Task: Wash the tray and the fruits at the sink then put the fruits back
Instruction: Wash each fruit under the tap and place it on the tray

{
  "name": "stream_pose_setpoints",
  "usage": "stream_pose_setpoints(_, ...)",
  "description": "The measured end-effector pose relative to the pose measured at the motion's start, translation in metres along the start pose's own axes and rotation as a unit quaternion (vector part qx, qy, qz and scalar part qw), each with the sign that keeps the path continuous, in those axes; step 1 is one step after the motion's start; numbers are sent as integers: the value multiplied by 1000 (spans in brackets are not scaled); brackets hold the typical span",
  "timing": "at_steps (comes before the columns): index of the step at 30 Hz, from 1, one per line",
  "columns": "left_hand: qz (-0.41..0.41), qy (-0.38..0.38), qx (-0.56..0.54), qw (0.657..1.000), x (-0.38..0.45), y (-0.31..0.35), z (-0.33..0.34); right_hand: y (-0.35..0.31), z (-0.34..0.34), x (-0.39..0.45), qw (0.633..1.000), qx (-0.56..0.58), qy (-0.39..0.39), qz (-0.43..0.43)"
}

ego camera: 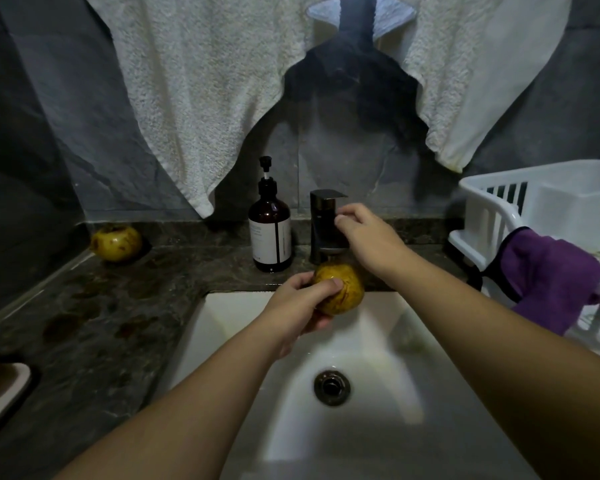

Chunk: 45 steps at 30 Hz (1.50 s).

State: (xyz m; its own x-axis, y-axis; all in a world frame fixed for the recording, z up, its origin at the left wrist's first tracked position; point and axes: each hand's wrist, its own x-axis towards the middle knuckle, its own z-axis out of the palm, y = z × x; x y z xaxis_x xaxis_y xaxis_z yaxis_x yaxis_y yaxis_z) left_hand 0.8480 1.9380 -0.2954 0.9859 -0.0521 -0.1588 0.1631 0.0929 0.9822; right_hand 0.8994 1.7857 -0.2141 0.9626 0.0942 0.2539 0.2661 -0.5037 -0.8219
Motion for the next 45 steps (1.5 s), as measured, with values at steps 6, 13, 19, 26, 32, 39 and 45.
stream_pose_setpoints(6,-22,-41,-13,999,-2,-1,-2,35,10,-54,986,-31,1,164)
stream_pose_setpoints(13,-32,-38,124,991,3,-5,9,43,34,-69,895,312,-136,288)
stream_pose_setpoints(19,33,5,170,985,9,-9,14,46,36,-68,935,229,-118,243)
stream_pose_setpoints(26,-5,9,178,984,8,-10,15,51,40,-68,962,158,-112,191)
stream_pose_setpoints(32,-16,-2,111,994,6,-3,19,58,40,-65,972,153,-84,160)
stream_pose_setpoints(39,-48,-4,95,994,7,-8,21,64,39,-63,976,138,-77,148)
stream_pose_setpoints(45,-30,-10,124,992,3,-7,19,67,39,-64,968,159,-92,172)
